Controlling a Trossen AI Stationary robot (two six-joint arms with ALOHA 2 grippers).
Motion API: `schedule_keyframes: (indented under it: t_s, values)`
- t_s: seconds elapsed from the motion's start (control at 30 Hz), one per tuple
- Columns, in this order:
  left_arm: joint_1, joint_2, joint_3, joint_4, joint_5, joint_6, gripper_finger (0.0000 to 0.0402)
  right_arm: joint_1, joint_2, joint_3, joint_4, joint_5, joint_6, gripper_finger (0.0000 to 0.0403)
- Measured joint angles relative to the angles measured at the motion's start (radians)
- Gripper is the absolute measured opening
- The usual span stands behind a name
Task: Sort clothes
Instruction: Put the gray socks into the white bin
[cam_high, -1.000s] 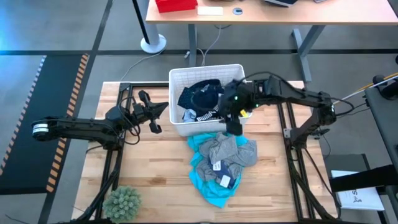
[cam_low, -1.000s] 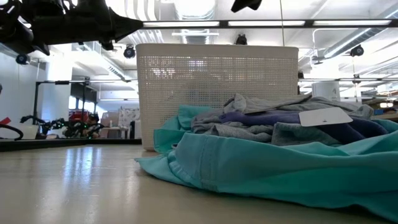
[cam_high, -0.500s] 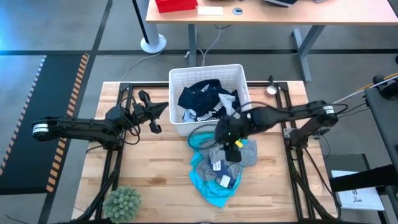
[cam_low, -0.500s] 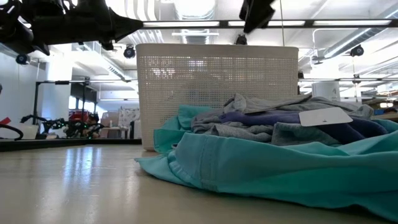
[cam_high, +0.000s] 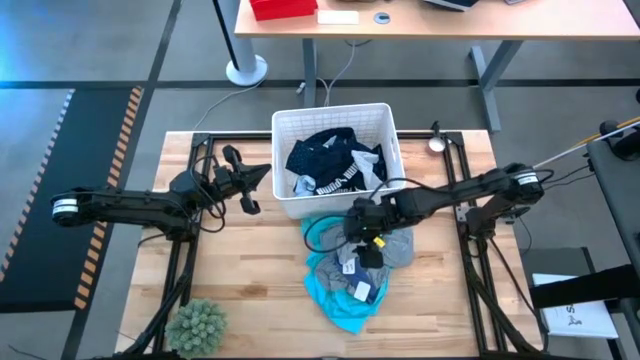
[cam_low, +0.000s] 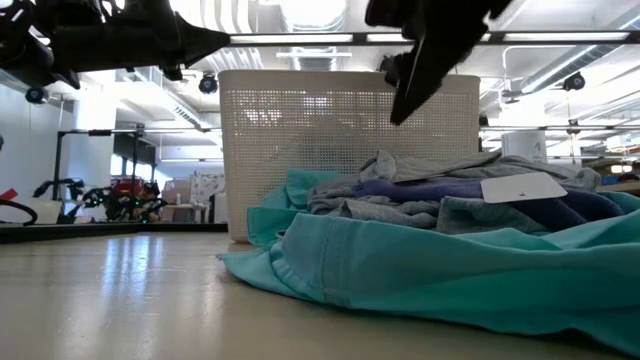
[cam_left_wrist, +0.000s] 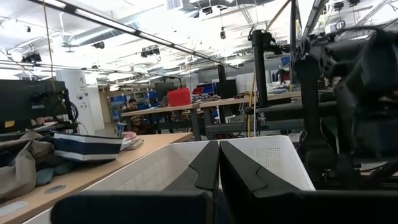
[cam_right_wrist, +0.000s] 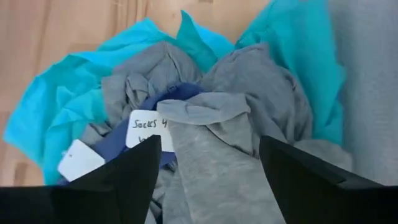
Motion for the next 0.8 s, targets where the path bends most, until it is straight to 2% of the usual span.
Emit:
schedule_keyframes:
  t_s: [0.27, 0.57, 0.67, 0.8]
  values:
    - [0.000, 0.000, 0.000, -0.001, -0.001, 0.001, 0.0000, -0.002, 0.023, -0.091, 0.125, 0.018, -0.021, 0.0248]
    - [0.002, 0.001, 0.000, -0.007, -0.001, 0.001, 0.0000, -0.003, 0.092, -0.137, 0.122, 0.033, -0.005, 0.0209]
    - [0.002, 0.005, 0.000, -0.004, -0.002, 0.001, 0.0000, -0.003, 0.096, -0.133, 0.117, 0.033, -0.005, 0.0183]
    - [0.005, 0.009, 0.000, -0.004, -0.003, 0.001, 0.0000, -0.003, 0.088, -0.094, 0.112, 0.037, -0.007, 0.0118]
